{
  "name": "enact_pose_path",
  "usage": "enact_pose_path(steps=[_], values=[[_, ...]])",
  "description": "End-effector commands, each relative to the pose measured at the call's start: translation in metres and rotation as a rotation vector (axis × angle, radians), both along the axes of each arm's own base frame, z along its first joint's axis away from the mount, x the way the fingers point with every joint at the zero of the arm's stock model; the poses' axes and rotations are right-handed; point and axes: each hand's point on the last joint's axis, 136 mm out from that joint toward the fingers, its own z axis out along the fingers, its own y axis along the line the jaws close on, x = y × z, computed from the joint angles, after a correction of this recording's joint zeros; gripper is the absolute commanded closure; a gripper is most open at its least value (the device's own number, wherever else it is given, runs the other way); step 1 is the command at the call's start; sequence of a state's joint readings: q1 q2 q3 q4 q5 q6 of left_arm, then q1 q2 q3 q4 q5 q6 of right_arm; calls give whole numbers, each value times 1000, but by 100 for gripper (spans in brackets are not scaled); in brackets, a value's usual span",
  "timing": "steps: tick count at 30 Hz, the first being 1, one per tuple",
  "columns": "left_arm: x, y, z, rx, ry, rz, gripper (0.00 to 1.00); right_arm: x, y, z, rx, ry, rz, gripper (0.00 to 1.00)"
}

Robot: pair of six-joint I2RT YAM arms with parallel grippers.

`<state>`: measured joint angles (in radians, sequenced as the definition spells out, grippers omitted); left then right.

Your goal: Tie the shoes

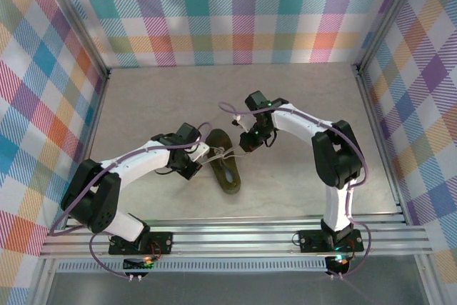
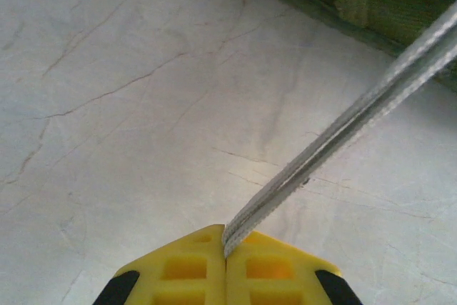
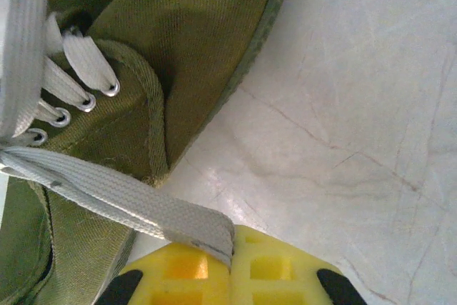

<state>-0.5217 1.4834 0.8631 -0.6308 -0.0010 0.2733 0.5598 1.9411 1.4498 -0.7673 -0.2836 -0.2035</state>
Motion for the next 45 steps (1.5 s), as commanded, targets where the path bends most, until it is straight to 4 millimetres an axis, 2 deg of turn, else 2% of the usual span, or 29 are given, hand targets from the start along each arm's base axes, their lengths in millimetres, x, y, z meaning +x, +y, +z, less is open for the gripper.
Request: enact_pose_path(steps=[1, 5, 11, 14, 17, 25, 31, 32, 33, 34, 35, 37, 40, 43, 45], values=[[-6, 31, 7, 108, 20, 69, 100, 18, -18, -2, -50, -18, -36, 100], [-5, 39, 13, 141, 8, 78, 100, 23, -22, -2, -54, -16, -46, 100], [-17, 50, 15, 204, 48, 20, 100, 25, -26, -8, -66, -3, -51, 100], [-26, 58, 12, 248, 79, 1, 100, 26, -26, -11, -69, 1, -50, 100], [-28, 56, 12, 249, 84, -9, 100, 28, -25, -13, -72, 7, -44, 100], [-37, 62, -4, 366, 140, -39, 100, 30, -30, -20, -98, 23, -55, 100], [-32, 66, -5, 399, 120, -21, 100, 26, -26, -17, -43, 43, -51, 100], [-29, 65, -3, 391, 104, -17, 100, 25, -25, -16, -35, 43, -46, 97], [-25, 62, 0, 378, 80, -13, 100, 24, -23, -14, -19, 43, -47, 85], [-21, 58, 4, 354, 59, -9, 87, 23, -21, -10, 1, 38, -44, 69], [-18, 53, 8, 324, 39, -6, 75, 21, -19, -6, 19, 41, -44, 57], [-9, 43, 23, 242, -35, 27, 58, 18, -17, 3, 51, 40, -51, 44], [5, 33, 52, 108, -152, 107, 47, 8, -18, 18, 81, 35, -71, 40], [13, 29, 73, -2, -230, 190, 43, -8, -22, 28, 113, 43, -109, 40], [15, 30, 80, -48, -249, 251, 43, -19, -22, 35, 128, 32, -123, 40]])
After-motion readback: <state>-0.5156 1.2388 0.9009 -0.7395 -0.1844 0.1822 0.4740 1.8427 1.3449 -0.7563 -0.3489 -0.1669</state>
